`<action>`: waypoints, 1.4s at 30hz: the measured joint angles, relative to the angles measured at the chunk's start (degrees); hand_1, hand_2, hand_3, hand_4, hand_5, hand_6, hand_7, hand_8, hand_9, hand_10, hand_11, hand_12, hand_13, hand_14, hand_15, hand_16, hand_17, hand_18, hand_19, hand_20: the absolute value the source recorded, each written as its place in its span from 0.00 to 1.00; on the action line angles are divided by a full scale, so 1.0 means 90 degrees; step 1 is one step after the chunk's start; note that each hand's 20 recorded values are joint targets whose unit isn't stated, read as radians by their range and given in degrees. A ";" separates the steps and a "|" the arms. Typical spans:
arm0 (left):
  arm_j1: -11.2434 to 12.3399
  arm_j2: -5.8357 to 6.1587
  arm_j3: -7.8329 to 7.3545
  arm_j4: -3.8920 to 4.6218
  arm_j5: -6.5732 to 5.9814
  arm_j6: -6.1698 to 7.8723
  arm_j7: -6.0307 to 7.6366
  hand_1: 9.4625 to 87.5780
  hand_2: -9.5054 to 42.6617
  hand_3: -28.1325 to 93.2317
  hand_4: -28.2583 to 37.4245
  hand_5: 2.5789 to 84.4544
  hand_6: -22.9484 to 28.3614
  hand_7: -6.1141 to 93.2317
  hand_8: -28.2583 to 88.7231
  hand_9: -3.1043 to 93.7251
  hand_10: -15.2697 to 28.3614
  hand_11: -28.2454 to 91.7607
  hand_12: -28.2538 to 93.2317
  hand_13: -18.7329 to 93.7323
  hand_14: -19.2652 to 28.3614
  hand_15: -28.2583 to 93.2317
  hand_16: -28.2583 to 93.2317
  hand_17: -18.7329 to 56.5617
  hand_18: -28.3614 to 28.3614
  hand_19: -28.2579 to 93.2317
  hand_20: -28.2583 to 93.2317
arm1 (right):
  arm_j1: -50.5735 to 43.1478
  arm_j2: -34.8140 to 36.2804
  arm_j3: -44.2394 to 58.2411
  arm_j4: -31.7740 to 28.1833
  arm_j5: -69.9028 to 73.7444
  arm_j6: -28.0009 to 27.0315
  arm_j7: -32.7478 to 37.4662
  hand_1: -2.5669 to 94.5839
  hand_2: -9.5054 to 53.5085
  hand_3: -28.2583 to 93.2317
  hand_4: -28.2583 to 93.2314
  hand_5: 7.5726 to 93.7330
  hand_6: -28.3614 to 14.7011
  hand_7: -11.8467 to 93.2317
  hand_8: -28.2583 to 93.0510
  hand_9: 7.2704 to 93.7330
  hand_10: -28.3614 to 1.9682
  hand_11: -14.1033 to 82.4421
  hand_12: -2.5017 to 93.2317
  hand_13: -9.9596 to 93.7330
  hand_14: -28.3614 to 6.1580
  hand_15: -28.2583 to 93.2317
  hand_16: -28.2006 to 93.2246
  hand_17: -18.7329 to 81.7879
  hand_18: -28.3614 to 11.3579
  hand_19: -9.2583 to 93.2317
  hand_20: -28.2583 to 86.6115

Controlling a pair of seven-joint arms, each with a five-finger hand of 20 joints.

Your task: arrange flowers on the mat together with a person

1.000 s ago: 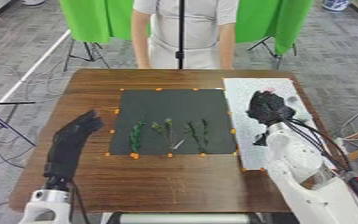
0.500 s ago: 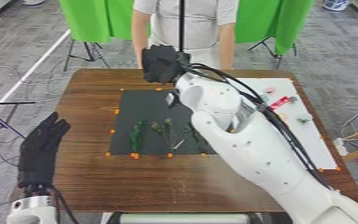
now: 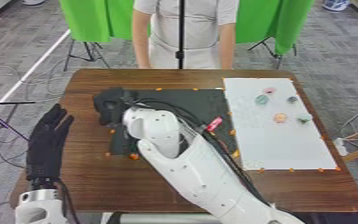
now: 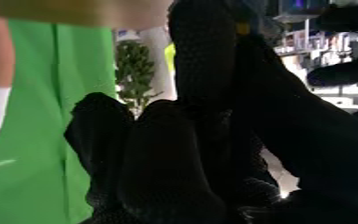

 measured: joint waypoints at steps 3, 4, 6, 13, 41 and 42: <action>-0.0009 0.0005 0.0000 0.0000 0.0001 -0.0004 -0.0006 0.17 0.03 0.82 0.08 0.44 0.34 0.24 0.17 0.46 0.35 0.30 0.40 0.44 0.59 0.32 0.28 0.30 0.70 0.24 0.37 | -0.0014 -0.0018 -0.0029 0.0039 -0.0031 -0.0040 -0.0004 0.50 0.00 0.97 0.00 0.95 0.67 0.24 0.28 1.00 0.56 0.32 0.37 1.00 0.78 0.81 0.48 0.74 0.20 1.00 0.81; -0.0009 0.0005 0.0000 0.0000 0.0002 -0.0005 -0.0007 0.17 0.03 0.81 0.08 0.44 0.36 0.23 0.17 0.46 0.36 0.30 0.39 0.44 0.60 0.32 0.28 0.30 0.70 0.24 0.37 | -0.0014 -0.0018 -0.0030 0.0041 -0.0048 -0.0053 -0.0005 0.51 0.00 0.95 0.00 0.95 0.68 0.23 0.28 1.00 0.57 0.30 0.37 1.00 0.78 0.80 0.49 0.74 0.20 1.00 0.81; -0.0009 0.0005 0.0000 0.0000 0.0003 -0.0009 -0.0009 0.17 0.04 0.81 0.09 0.45 0.36 0.22 0.18 0.47 0.35 0.31 0.40 0.44 0.60 0.31 0.28 0.30 0.70 0.24 0.38 | -0.0015 -0.0018 -0.0029 0.0051 -0.0143 -0.0066 -0.0030 0.54 0.00 0.92 0.00 0.93 0.68 0.23 0.28 1.00 0.56 0.28 0.38 1.00 0.78 0.79 0.50 0.73 0.19 1.00 0.81; -0.0018 0.0001 0.0010 0.0007 0.0012 -0.0055 -0.0025 0.18 0.06 0.80 0.12 0.49 0.46 0.17 0.20 0.47 0.51 0.30 0.39 0.46 0.66 0.32 0.28 0.30 0.70 0.24 0.38 | -0.0040 -0.0008 0.0028 0.0185 -0.0763 -0.0059 -0.0162 0.60 0.00 0.81 0.00 0.89 0.70 0.23 0.27 1.00 0.60 0.21 0.40 0.99 0.78 0.77 0.54 0.72 0.20 1.00 0.81; 0.0010 -0.0051 -0.0023 0.0006 0.0058 -0.0225 -0.0128 0.19 0.09 0.79 0.16 0.54 0.60 0.11 0.22 0.47 0.75 0.32 0.39 0.45 0.80 0.35 0.29 0.29 0.72 0.25 0.38 | 0.0121 0.0729 -0.0248 -0.0332 -0.0429 -0.0831 -0.0044 0.51 0.00 0.74 0.04 0.57 0.75 0.30 0.12 0.85 0.62 0.33 0.26 0.95 0.80 0.77 0.54 0.68 0.20 1.00 0.79; 0.0010 -0.0051 -0.0023 0.0006 0.0060 -0.0230 -0.0134 0.19 0.09 0.78 0.16 0.55 0.60 0.10 0.23 0.47 0.75 0.33 0.39 0.45 0.80 0.35 0.29 0.29 0.72 0.25 0.38 | 0.0129 0.0745 -0.0269 -0.0373 -0.0395 -0.0841 -0.0028 0.51 0.00 0.73 0.05 0.56 0.75 0.30 0.12 0.85 0.61 0.33 0.26 0.95 0.80 0.77 0.54 0.68 0.20 1.00 0.78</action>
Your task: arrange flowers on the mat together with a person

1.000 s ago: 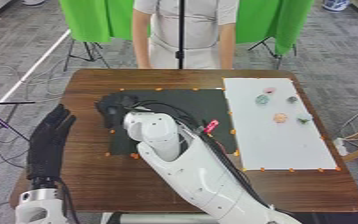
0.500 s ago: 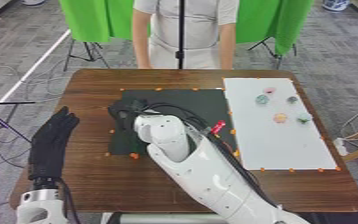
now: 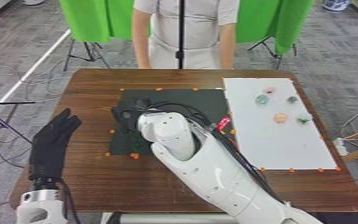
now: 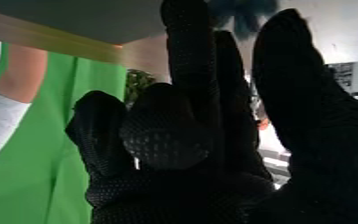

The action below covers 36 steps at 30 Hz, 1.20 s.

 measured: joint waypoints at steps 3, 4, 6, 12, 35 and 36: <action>0.0003 0.0000 0.0000 0.0000 0.0002 -0.0007 -0.0013 0.20 0.09 0.78 0.17 0.55 0.61 0.10 0.23 0.47 0.77 0.33 0.38 0.44 0.81 0.36 0.28 0.29 0.72 0.25 0.38 | 0.0036 0.0049 -0.0056 -0.0120 0.0152 -0.0059 0.0056 0.52 0.00 0.71 0.07 0.53 0.74 0.29 0.12 0.84 0.61 0.35 0.23 0.95 0.81 0.77 0.54 0.68 0.21 1.00 0.78; 0.0005 0.0000 -0.0002 0.0000 0.0002 -0.0008 -0.0016 0.20 0.09 0.78 0.17 0.55 0.61 0.10 0.23 0.47 0.76 0.33 0.38 0.44 0.81 0.36 0.28 0.29 0.72 0.26 0.37 | 0.0051 0.0067 -0.0072 -0.0165 0.0210 -0.0088 0.0074 0.51 0.00 0.71 0.07 0.52 0.74 0.29 0.12 0.84 0.61 0.35 0.23 0.95 0.81 0.77 0.54 0.68 0.21 1.00 0.78; 0.0014 0.0000 -0.0004 -0.0002 0.0002 -0.0009 -0.0019 0.19 0.09 0.78 0.17 0.55 0.60 0.10 0.23 0.47 0.75 0.33 0.38 0.45 0.80 0.36 0.28 0.29 0.72 0.26 0.37 | 0.0081 0.0096 -0.0091 -0.0241 0.0335 -0.0160 0.0114 0.51 0.00 0.71 0.08 0.52 0.74 0.29 0.12 0.83 0.60 0.35 0.23 0.95 0.81 0.76 0.54 0.68 0.21 1.00 0.78; 0.0034 0.0000 -0.0003 -0.0003 0.0001 -0.0026 -0.0042 0.18 0.09 0.77 0.17 0.53 0.54 0.14 0.22 0.48 0.66 0.34 0.38 0.46 0.76 0.35 0.27 0.29 0.72 0.25 0.37 | 0.0099 0.0252 -0.0025 -0.0684 0.1223 -0.0187 0.0587 0.50 0.00 0.73 0.08 0.57 0.70 0.27 0.13 0.83 0.57 0.36 0.23 0.96 0.79 0.75 0.54 0.68 0.20 1.00 0.77; 0.0042 -0.0111 0.0210 -0.0026 0.0226 -0.0217 0.0060 0.19 0.07 0.79 0.15 0.58 0.58 0.12 0.20 0.53 0.66 0.33 0.35 0.49 0.71 0.32 0.24 0.38 0.63 0.25 0.38 | -0.5128 0.1689 0.5965 -0.4674 0.8362 0.3872 -0.1224 0.10 0.23 0.86 0.08 0.34 0.60 0.17 0.17 0.38 0.41 0.18 0.13 0.37 0.47 0.29 0.36 0.35 0.36 0.18 0.48; 0.0042 -0.0111 0.0216 -0.0036 0.0234 -0.0218 0.0072 0.19 0.07 0.79 0.15 0.58 0.57 0.13 0.20 0.53 0.66 0.33 0.35 0.49 0.71 0.32 0.24 0.38 0.63 0.25 0.38 | -0.5415 0.1609 0.6121 -0.4707 0.8648 0.4029 -0.1264 0.10 0.23 0.86 0.07 0.34 0.60 0.17 0.17 0.38 0.41 0.19 0.13 0.37 0.47 0.29 0.36 0.35 0.36 0.17 0.48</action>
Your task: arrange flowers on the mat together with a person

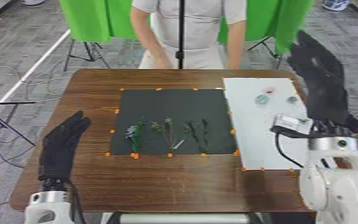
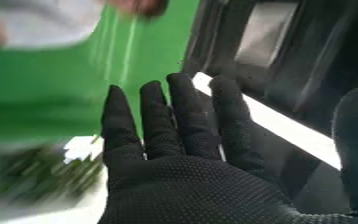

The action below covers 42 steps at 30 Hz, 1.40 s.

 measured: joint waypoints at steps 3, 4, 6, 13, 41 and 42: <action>-0.0008 0.0000 0.0014 -0.0023 0.0014 -0.0006 0.0025 0.19 0.07 0.79 0.15 0.57 0.57 0.13 0.20 0.53 0.66 0.34 0.35 0.49 0.71 0.32 0.24 0.37 0.64 0.25 0.38 | -0.0727 -0.0198 0.0229 -0.0019 0.0928 0.0053 -0.0016 0.10 0.23 0.86 0.07 0.35 0.59 0.18 0.17 0.38 0.41 0.19 0.13 0.38 0.47 0.29 0.35 0.35 0.36 0.17 0.48; -0.0013 0.0001 0.0018 -0.0027 0.0022 -0.0011 0.0028 0.19 0.07 0.79 0.15 0.57 0.56 0.13 0.20 0.52 0.66 0.34 0.35 0.49 0.72 0.32 0.24 0.36 0.65 0.25 0.38 | -0.0916 -0.0244 0.0234 -0.0013 0.1253 -0.0013 -0.0014 0.10 0.23 0.86 0.07 0.35 0.58 0.18 0.17 0.39 0.41 0.19 0.13 0.38 0.47 0.29 0.35 0.35 0.37 0.17 0.48; -0.0025 0.0002 0.0026 -0.0030 0.0047 -0.0034 0.0028 0.19 0.07 0.79 0.15 0.57 0.56 0.13 0.20 0.52 0.66 0.34 0.36 0.49 0.73 0.32 0.24 0.35 0.67 0.25 0.38 | -0.1209 -0.0324 0.0227 0.0013 0.1904 -0.0228 0.0003 0.10 0.24 0.86 0.07 0.35 0.58 0.18 0.17 0.39 0.40 0.19 0.13 0.38 0.46 0.30 0.35 0.35 0.37 0.17 0.49; -0.0049 -0.0018 0.0034 -0.0044 0.0192 -0.0193 -0.0013 0.18 0.07 0.79 0.15 0.56 0.54 0.14 0.20 0.51 0.66 0.34 0.36 0.48 0.75 0.32 0.26 0.33 0.70 0.24 0.37 | -0.1441 -0.0516 0.0156 0.0076 0.2605 -0.0497 0.0115 0.10 0.25 0.86 0.07 0.37 0.58 0.18 0.17 0.40 0.40 0.19 0.14 0.41 0.44 0.31 0.35 0.36 0.35 0.18 0.49; 0.0029 -0.0085 -0.0004 -0.0091 0.0134 -0.0211 -0.0132 0.18 0.07 0.79 0.15 0.55 0.54 0.14 0.20 0.50 0.65 0.34 0.37 0.48 0.75 0.32 0.27 0.32 0.70 0.24 0.37 | -0.1528 -0.0643 0.0054 -0.0019 0.2585 -0.0349 0.0383 0.10 0.28 0.86 0.08 0.46 0.58 0.21 0.16 0.50 0.39 0.21 0.15 0.47 0.38 0.34 0.38 0.37 0.33 0.23 0.51; 0.0028 -0.0085 -0.0005 -0.0091 0.0134 -0.0211 -0.0134 0.18 0.07 0.79 0.15 0.55 0.54 0.14 0.20 0.50 0.65 0.34 0.37 0.48 0.75 0.32 0.27 0.32 0.70 0.24 0.37 | -0.1525 -0.0643 0.0054 -0.0019 0.2585 -0.0340 0.0383 0.10 0.28 0.86 0.08 0.46 0.58 0.21 0.16 0.50 0.39 0.21 0.15 0.48 0.38 0.34 0.38 0.37 0.33 0.23 0.51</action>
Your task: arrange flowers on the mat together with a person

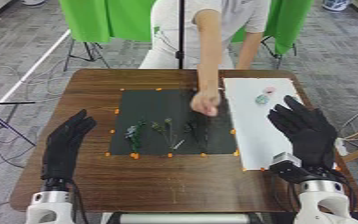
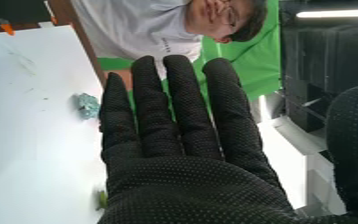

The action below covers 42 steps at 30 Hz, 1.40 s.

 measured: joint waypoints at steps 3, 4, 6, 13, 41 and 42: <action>-0.0003 0.0000 -0.0001 0.0002 -0.0003 0.0000 -0.0005 0.18 0.07 0.79 0.15 0.55 0.54 0.14 0.20 0.50 0.65 0.34 0.37 0.49 0.75 0.32 0.27 0.32 0.70 0.24 0.37 | 0.0001 0.0000 0.0000 0.0000 0.0000 0.0020 -0.0005 0.10 0.28 0.86 0.08 0.47 0.58 0.21 0.16 0.51 0.40 0.21 0.15 0.48 0.38 0.34 0.38 0.37 0.33 0.23 0.51; -0.0004 0.0000 -0.0001 0.0003 -0.0003 0.0000 -0.0006 0.18 0.07 0.79 0.15 0.55 0.54 0.14 0.20 0.50 0.65 0.34 0.37 0.48 0.75 0.32 0.27 0.32 0.70 0.24 0.37 | 0.0001 0.0000 0.0000 0.0000 0.0000 0.0023 -0.0005 0.10 0.28 0.86 0.08 0.47 0.58 0.22 0.16 0.51 0.40 0.21 0.15 0.48 0.38 0.34 0.38 0.37 0.33 0.23 0.51; -0.0005 0.0000 -0.0003 0.0004 -0.0003 -0.0001 -0.0010 0.18 0.07 0.79 0.15 0.55 0.54 0.14 0.20 0.50 0.65 0.34 0.37 0.48 0.75 0.32 0.27 0.32 0.70 0.24 0.37 | -0.0001 0.0000 0.0000 0.0000 0.0000 0.0026 -0.0005 0.10 0.28 0.86 0.08 0.47 0.57 0.22 0.16 0.51 0.40 0.21 0.15 0.49 0.37 0.34 0.38 0.37 0.33 0.24 0.52; -0.0006 0.0000 -0.0010 0.0005 -0.0010 -0.0001 -0.0017 0.18 0.07 0.79 0.15 0.55 0.54 0.14 0.20 0.50 0.65 0.34 0.37 0.49 0.75 0.32 0.27 0.32 0.70 0.24 0.37 | -0.0005 0.0000 -0.0021 -0.0001 0.0002 0.0046 0.0010 0.10 0.28 0.86 0.08 0.48 0.57 0.21 0.16 0.52 0.40 0.21 0.16 0.49 0.37 0.34 0.39 0.37 0.32 0.25 0.52; -0.0030 0.0000 -0.0027 0.0022 -0.0014 -0.0015 -0.0016 0.18 0.07 0.79 0.15 0.55 0.54 0.14 0.20 0.50 0.65 0.34 0.37 0.48 0.75 0.32 0.27 0.32 0.70 0.24 0.37 | 0.0034 0.0017 -0.0052 0.0013 -0.0004 0.0073 0.0041 0.10 0.29 0.86 0.08 0.49 0.57 0.22 0.16 0.54 0.40 0.22 0.16 0.51 0.37 0.34 0.40 0.37 0.32 0.27 0.52; -0.0031 0.0000 -0.0028 0.0022 -0.0014 -0.0015 -0.0016 0.18 0.07 0.79 0.15 0.55 0.54 0.14 0.20 0.50 0.65 0.34 0.37 0.48 0.75 0.32 0.27 0.32 0.70 0.24 0.37 | 0.0036 0.0017 -0.0053 0.0013 -0.0004 0.0073 0.0041 0.10 0.29 0.86 0.08 0.49 0.57 0.22 0.16 0.54 0.40 0.22 0.16 0.51 0.37 0.34 0.40 0.37 0.32 0.27 0.52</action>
